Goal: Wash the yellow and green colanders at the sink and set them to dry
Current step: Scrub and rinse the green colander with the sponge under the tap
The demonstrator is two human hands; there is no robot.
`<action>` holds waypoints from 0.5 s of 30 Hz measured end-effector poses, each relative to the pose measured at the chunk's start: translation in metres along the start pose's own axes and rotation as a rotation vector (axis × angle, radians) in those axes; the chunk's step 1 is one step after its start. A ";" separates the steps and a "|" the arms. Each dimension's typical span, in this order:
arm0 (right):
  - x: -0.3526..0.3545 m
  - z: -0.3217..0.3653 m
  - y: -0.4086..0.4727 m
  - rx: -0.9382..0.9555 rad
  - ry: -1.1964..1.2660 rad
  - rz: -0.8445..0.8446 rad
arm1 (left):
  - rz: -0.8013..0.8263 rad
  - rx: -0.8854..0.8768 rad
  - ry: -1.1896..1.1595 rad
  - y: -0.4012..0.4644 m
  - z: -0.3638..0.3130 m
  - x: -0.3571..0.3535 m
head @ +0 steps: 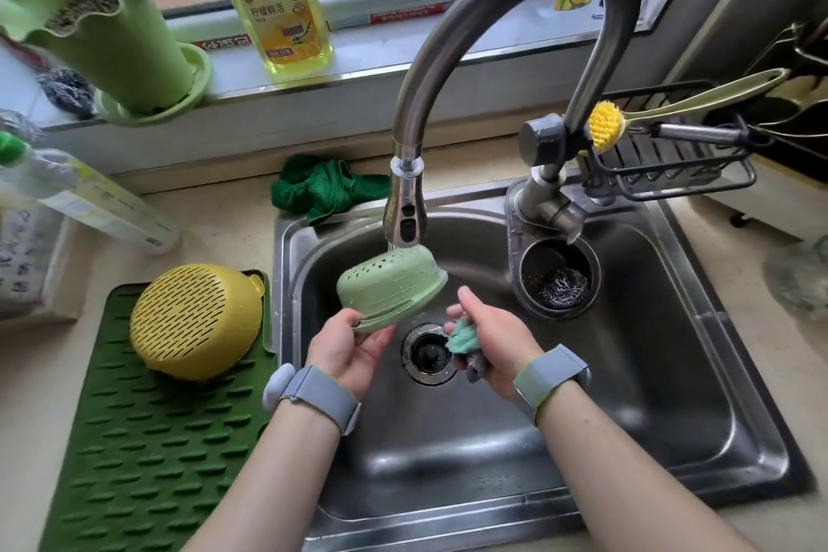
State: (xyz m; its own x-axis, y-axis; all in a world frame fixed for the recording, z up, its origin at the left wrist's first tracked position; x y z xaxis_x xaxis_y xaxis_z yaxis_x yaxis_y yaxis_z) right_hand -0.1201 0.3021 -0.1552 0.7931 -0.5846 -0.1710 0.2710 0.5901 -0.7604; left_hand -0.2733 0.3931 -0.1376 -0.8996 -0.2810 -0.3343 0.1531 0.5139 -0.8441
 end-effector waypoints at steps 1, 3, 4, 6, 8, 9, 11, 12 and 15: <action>-0.005 0.003 0.000 0.018 0.003 0.024 | 0.022 0.025 -0.018 -0.003 0.003 0.001; -0.013 0.008 0.001 0.075 -0.041 0.049 | 0.046 0.066 -0.053 -0.008 0.008 0.005; -0.016 0.009 0.001 0.098 -0.075 0.049 | 0.039 0.081 -0.076 -0.009 0.010 0.008; -0.021 0.007 0.002 0.131 -0.121 0.055 | 0.040 0.084 -0.127 -0.013 0.012 0.014; -0.027 0.007 0.003 0.149 -0.142 0.057 | 0.054 0.061 -0.170 -0.016 0.013 0.015; -0.029 0.008 0.004 0.157 -0.157 0.055 | 0.051 0.044 -0.178 -0.016 0.012 0.014; -0.033 0.013 0.009 0.172 -0.186 0.056 | 0.032 0.017 -0.194 -0.013 0.011 0.007; -0.035 0.017 0.011 0.177 -0.185 0.060 | 0.023 0.010 -0.199 -0.010 0.010 0.003; -0.037 0.030 0.022 0.158 -0.107 0.034 | 0.018 0.009 -0.181 -0.003 0.006 -0.012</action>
State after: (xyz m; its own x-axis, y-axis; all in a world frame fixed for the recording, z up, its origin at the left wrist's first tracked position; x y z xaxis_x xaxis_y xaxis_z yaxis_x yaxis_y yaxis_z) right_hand -0.1270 0.3533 -0.1467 0.8545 -0.5053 -0.1208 0.3187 0.6934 -0.6462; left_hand -0.2609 0.3905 -0.1338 -0.8084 -0.4137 -0.4187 0.1731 0.5128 -0.8409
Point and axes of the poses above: each hand's wrist, its own y-axis towards the middle knuckle, its own x-axis out of the back of the hand, z = x × y, the point moved 2 cm from there along y, towards the middle knuckle, and after that the axes turned 3 degrees about -y, right-handed, at the moved point
